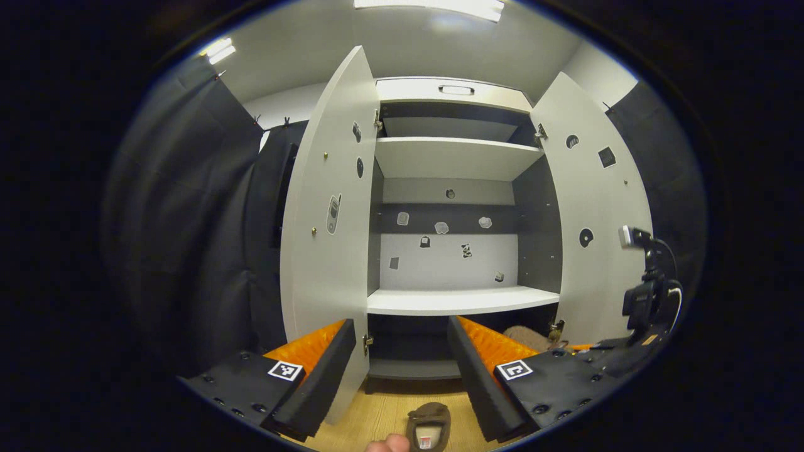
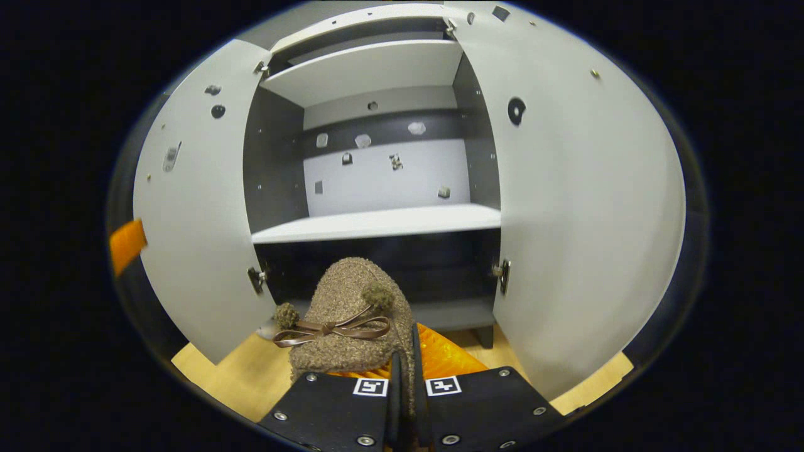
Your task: Grab one shoe with the right hand and put it into the shoe cabinet, grab the other shoe with the left hand and put it into the shoe cabinet; then close the right door with the right hand and the left door with the left hand.
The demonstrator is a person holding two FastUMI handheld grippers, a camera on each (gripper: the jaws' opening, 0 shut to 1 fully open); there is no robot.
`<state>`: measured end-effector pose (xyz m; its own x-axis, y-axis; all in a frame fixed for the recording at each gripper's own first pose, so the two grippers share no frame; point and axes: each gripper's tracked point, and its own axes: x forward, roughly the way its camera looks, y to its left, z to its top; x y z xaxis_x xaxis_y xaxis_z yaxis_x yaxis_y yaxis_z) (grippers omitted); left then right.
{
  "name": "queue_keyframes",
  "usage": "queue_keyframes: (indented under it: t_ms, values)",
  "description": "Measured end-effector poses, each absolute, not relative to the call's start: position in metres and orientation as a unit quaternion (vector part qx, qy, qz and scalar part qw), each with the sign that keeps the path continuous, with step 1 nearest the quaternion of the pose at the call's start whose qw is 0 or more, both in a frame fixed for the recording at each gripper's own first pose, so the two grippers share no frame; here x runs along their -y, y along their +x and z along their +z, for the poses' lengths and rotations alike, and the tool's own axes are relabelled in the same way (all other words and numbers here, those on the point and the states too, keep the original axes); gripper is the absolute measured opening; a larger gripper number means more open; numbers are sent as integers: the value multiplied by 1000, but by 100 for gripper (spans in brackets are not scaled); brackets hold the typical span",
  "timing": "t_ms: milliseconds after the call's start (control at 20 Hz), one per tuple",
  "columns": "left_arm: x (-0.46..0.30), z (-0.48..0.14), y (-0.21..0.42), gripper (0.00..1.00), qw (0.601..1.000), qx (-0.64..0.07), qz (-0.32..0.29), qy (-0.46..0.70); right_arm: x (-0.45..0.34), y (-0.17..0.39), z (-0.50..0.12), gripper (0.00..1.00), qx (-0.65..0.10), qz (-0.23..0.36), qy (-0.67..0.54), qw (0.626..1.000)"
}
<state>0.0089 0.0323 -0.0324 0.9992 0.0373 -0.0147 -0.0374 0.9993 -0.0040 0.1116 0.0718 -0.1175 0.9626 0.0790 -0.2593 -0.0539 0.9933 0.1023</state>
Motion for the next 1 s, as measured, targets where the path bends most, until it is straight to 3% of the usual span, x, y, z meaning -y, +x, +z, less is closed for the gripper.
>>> queue_keyframes:
  t_ms: [200, 500, 750, 1000]
  values:
    - [-23, -37, 9, 94, 1000, -10, 2, -9, -66, 178, -30, 7, -79, 22, 46, 996]
    - [-29, -36, 13, 96, 1000, -9, 1, 0, -69, 312, 47, 7, -51, 0, 12, 999]
    - [-42, -43, 14, 96, 1000, -18, 13, -2, -57, 396, 3, 7, -141, -23, 41, 989]
    - [-51, -51, 17, 96, 999, -24, 28, -4, -39, 421, -73, 10, -235, -46, 28, 971]
